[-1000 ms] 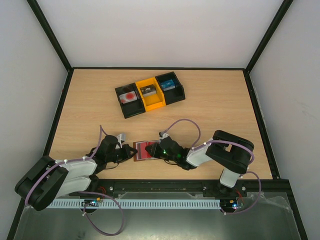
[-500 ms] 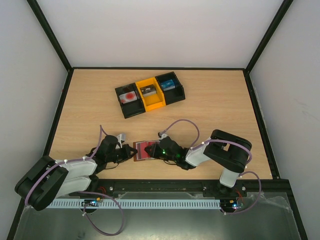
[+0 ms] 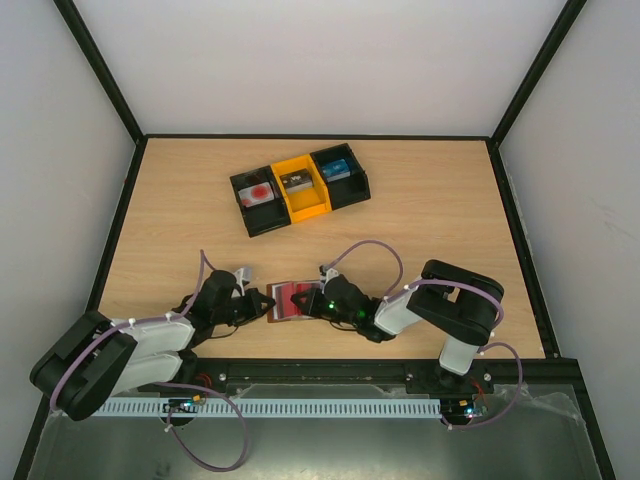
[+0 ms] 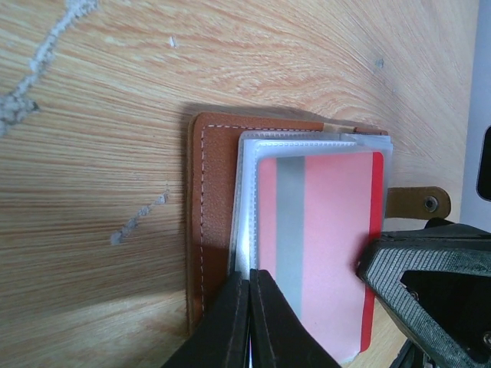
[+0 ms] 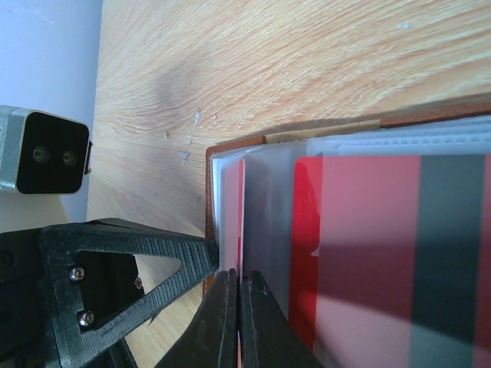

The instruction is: Take the credit cards out of the card holder

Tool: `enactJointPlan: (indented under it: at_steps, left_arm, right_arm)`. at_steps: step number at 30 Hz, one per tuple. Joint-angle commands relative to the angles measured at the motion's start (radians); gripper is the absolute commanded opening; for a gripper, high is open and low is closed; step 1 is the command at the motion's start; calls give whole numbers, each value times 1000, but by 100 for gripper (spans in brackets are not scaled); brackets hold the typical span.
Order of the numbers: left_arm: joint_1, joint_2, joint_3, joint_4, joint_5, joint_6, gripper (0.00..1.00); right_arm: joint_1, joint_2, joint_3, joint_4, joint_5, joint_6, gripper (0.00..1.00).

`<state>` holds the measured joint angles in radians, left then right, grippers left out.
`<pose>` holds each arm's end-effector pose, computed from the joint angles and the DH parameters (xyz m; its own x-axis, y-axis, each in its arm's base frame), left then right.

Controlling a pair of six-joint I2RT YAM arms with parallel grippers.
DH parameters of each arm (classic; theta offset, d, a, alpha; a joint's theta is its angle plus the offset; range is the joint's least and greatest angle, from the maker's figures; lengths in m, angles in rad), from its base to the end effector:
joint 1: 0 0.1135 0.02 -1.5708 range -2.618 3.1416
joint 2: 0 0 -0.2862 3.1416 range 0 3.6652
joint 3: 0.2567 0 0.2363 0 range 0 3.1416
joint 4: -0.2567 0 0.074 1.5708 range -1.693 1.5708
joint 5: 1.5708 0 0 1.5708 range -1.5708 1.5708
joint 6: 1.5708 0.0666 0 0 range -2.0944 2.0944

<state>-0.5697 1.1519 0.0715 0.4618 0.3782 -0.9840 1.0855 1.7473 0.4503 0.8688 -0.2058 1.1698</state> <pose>0.1340 -0.1150 0.1228 -0.8987 -0.3433 -0.2728 0.0112 0.6039 -0.7970 0.1356 0.2863 0.1336 -0.9526 0.1257 -0.2770 -0.1935 0.4522 0.8707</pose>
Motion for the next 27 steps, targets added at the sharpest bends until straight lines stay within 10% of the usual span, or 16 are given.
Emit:
enactJointPlan:
  at_steps: [1, 27]
  left_arm:
    - [-7, 28, -12, -109, -41, 15, 5]
    - [-9, 23, -13, -111, -45, 13, 5]
  right_arm:
    - [-9, -24, -25, 28, -3, 10, 2]
    - [-25, -2, -80, 162, -54, 54, 2]
